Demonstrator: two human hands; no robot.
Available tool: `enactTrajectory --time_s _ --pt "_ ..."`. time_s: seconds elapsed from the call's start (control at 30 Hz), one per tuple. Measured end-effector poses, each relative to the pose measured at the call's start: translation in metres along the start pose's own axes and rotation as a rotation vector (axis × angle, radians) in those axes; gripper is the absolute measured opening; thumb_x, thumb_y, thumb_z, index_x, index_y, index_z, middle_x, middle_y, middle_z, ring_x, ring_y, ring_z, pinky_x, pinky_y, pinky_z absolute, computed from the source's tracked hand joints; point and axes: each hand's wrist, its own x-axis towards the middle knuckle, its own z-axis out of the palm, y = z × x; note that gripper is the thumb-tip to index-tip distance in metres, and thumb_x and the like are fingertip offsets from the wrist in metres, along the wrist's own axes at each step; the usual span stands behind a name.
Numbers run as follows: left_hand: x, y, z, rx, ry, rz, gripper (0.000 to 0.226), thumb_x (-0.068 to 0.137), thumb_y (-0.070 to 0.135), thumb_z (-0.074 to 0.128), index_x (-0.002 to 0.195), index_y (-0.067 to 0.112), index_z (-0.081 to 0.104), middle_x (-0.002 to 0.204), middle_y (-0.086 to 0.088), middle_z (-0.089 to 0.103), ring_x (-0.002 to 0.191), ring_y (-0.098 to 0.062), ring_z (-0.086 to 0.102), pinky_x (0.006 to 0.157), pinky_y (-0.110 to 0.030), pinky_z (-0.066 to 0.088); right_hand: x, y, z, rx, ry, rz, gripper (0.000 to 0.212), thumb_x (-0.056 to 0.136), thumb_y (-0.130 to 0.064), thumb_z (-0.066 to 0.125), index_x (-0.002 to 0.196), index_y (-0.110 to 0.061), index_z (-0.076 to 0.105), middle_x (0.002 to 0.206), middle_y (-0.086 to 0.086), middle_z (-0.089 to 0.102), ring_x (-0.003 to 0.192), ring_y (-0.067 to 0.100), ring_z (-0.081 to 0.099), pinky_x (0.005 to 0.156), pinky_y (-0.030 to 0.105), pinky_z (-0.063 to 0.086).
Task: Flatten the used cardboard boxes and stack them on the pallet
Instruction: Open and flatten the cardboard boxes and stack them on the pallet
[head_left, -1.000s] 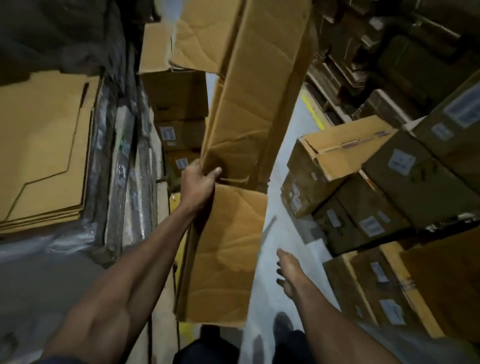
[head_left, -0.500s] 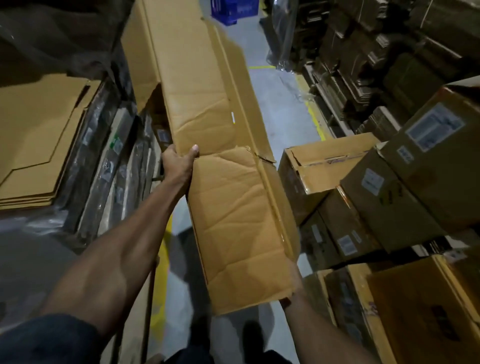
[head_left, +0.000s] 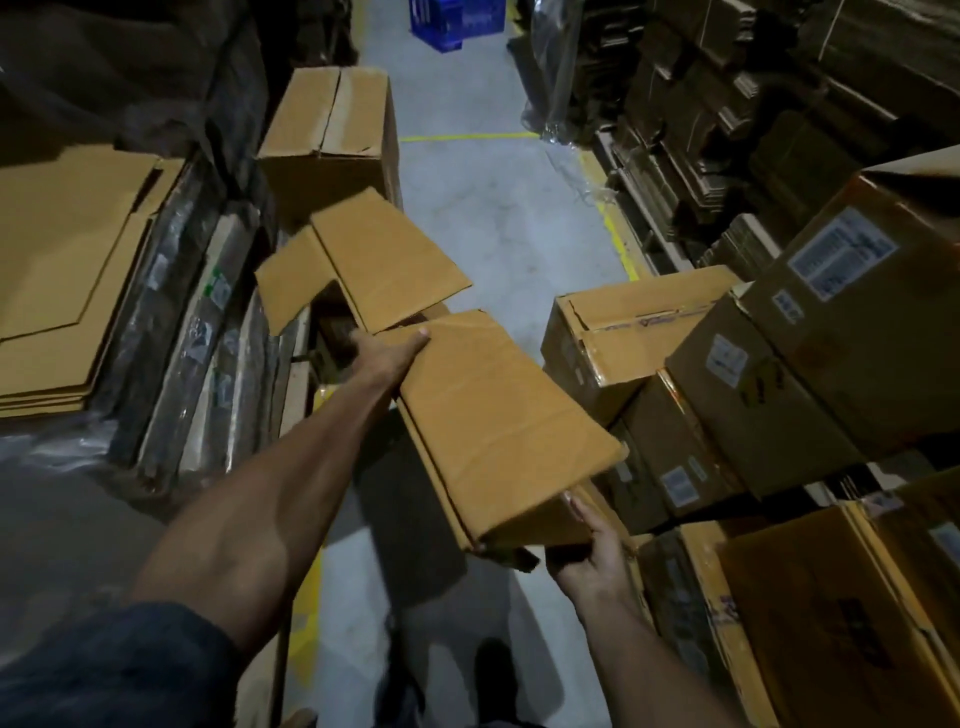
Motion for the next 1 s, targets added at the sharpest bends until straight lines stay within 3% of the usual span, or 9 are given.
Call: enactTrajectory --time_s 0.17,0.27,0.4,0.5,0.6,0.67,0.77,0.87,1.0 --pt "-0.032 -0.029 0.002 -0.145 -0.156 -0.044 0.063 0.091 0.017 0.072 0.141 -0.001 0.037 0.135 -0.018 0.052 0.12 -0.033 0.055 0.092 -0.036 0.048 0.003 0.005 0.032 0.13 0.099 0.044 0.033 0.086 0.003 0.064 0.119 -0.003 0.065 0.108 0.022 0.072 0.069 0.037 0.075 0.046 0.044 0.058" --pt "-0.046 -0.036 -0.01 -0.126 -0.228 -0.044 0.026 0.095 0.017 0.066 0.115 0.002 0.061 0.111 -0.017 0.064 0.086 -0.026 0.065 0.067 -0.025 0.058 0.007 0.012 0.049 0.075 0.133 0.023 0.046 0.079 0.007 0.067 0.124 -0.006 0.065 0.11 0.02 0.073 0.092 0.039 0.073 0.053 0.048 0.06" --pt "-0.059 -0.045 -0.033 -0.026 -0.002 0.021 0.017 0.075 0.033 0.065 0.077 0.017 0.068 0.082 -0.006 0.07 0.087 -0.033 0.068 0.081 -0.05 0.06 0.015 0.025 0.073 -0.076 0.145 -0.035 0.04 0.087 0.008 0.058 0.126 -0.001 0.06 0.112 0.019 0.069 0.09 0.036 0.068 0.079 0.049 0.059" --pt "-0.09 -0.056 -0.037 -0.009 0.158 0.139 0.016 0.078 0.028 0.058 0.07 0.014 0.061 0.075 -0.006 0.066 0.08 -0.033 0.064 0.072 -0.042 0.056 0.021 0.035 0.082 -0.154 0.166 -0.082 0.029 0.09 0.009 0.051 0.117 -0.001 0.057 0.117 0.019 0.062 0.087 0.035 0.063 0.081 0.054 0.056" --pt "-0.127 -0.084 -0.029 -0.214 -0.067 -0.125 0.018 0.088 0.025 0.063 0.079 0.009 0.061 0.075 -0.013 0.06 0.062 -0.027 0.058 0.057 -0.031 0.046 0.027 0.043 0.08 -0.225 0.195 -0.094 0.03 0.09 0.009 0.051 0.119 0.001 0.054 0.122 0.021 0.057 0.097 0.039 0.06 0.061 0.054 0.055" --pt "-0.137 -0.107 -0.025 -0.519 -0.213 -0.445 0.022 0.093 0.029 0.067 0.104 0.012 0.059 0.096 -0.011 0.057 0.08 -0.025 0.06 0.068 -0.034 0.05 0.028 0.05 0.076 -0.295 0.194 -0.105 0.032 0.089 0.011 0.05 0.119 0.001 0.053 0.12 0.021 0.056 0.092 0.038 0.06 0.052 0.051 0.051" --pt "-0.132 -0.14 -0.023 -0.925 0.017 -0.536 0.058 0.088 0.035 0.074 0.135 0.012 0.049 0.133 -0.007 0.051 0.13 -0.032 0.047 0.105 -0.049 0.039 0.028 0.057 0.064 -0.356 0.18 -0.109 0.032 0.088 0.012 0.049 0.118 -0.001 0.053 0.117 0.021 0.059 0.084 0.035 0.062 0.051 0.05 0.054" --pt "-0.118 -0.159 -0.028 -1.089 0.365 -0.511 0.083 0.075 0.035 0.086 0.14 0.017 0.038 0.13 -0.009 0.06 0.118 -0.032 0.059 0.102 -0.053 0.046 0.026 0.058 0.045 -0.385 0.184 -0.087 0.044 0.089 0.01 0.055 0.131 -0.003 0.052 0.116 0.021 0.065 0.09 0.036 0.068 0.046 0.043 0.058" --pt "-0.109 -0.16 -0.042 -0.97 0.441 -0.478 0.035 0.081 -0.004 0.07 0.111 0.003 0.055 0.112 -0.021 0.068 0.097 -0.037 0.068 0.091 -0.055 0.055 0.021 0.048 0.017 -0.419 0.161 -0.05 0.049 0.09 0.006 0.06 0.136 -0.006 0.05 0.114 0.023 0.068 0.095 0.038 0.07 0.058 0.048 0.062"
